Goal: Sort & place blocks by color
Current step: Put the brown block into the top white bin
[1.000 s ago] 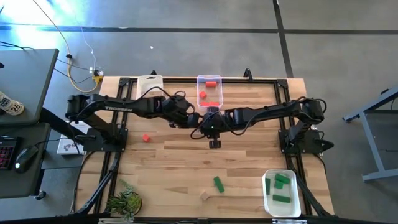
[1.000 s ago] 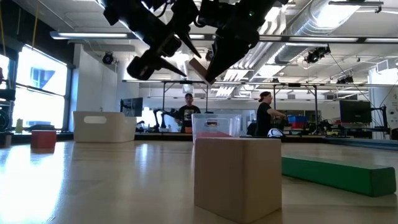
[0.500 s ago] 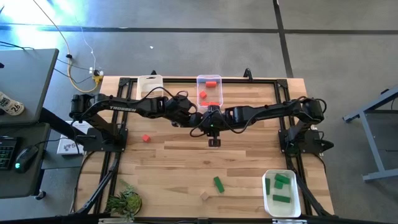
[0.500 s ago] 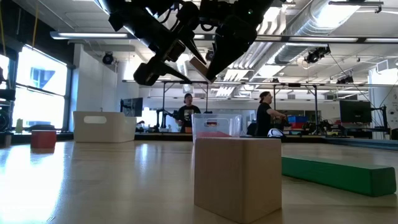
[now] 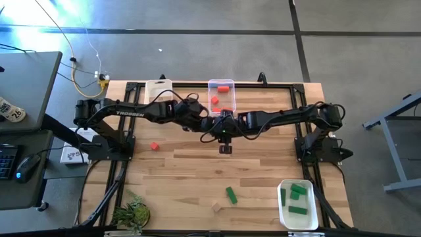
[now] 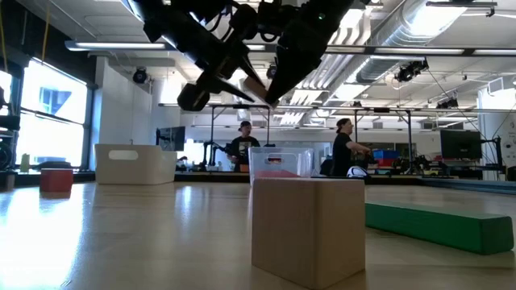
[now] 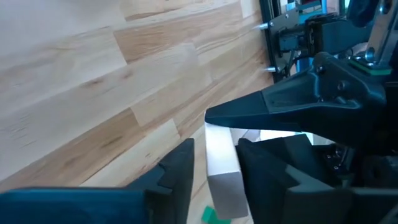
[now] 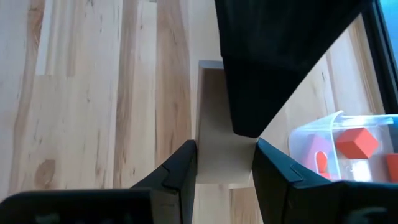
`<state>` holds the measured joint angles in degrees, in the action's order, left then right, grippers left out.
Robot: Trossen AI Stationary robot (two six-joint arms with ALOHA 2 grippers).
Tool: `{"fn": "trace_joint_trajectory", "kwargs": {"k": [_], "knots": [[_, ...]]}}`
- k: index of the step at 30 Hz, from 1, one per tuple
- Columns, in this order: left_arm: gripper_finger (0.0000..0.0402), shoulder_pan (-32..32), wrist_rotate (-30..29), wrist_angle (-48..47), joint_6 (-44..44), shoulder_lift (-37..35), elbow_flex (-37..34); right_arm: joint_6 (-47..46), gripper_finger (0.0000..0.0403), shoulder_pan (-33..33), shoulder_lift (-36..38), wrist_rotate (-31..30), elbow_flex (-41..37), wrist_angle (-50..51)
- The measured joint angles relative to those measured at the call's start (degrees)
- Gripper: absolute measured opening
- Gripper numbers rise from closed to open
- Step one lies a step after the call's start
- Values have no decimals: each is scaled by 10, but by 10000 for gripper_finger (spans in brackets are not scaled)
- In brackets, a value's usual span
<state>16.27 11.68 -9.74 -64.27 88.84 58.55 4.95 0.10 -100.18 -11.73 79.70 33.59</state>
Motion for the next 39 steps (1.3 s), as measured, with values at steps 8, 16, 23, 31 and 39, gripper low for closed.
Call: {"fn": "trace_joint_trajectory", "kwargs": {"k": [8,16,23,31,39], "knots": [[66,0,0,3,22,0,1,-13,101,-3,-1,-11,0,-1],[46,5,-6,6,47,0,1,-28,101,-4,-1,-21,0,-1],[45,6,-4,7,63,1,1,-37,101,-5,-1,-22,1,-1],[45,8,-3,7,70,1,1,-37,101,-5,-1,-22,1,-1],[44,10,-1,8,75,1,1,-37,114,-5,-1,-24,1,0]]}}
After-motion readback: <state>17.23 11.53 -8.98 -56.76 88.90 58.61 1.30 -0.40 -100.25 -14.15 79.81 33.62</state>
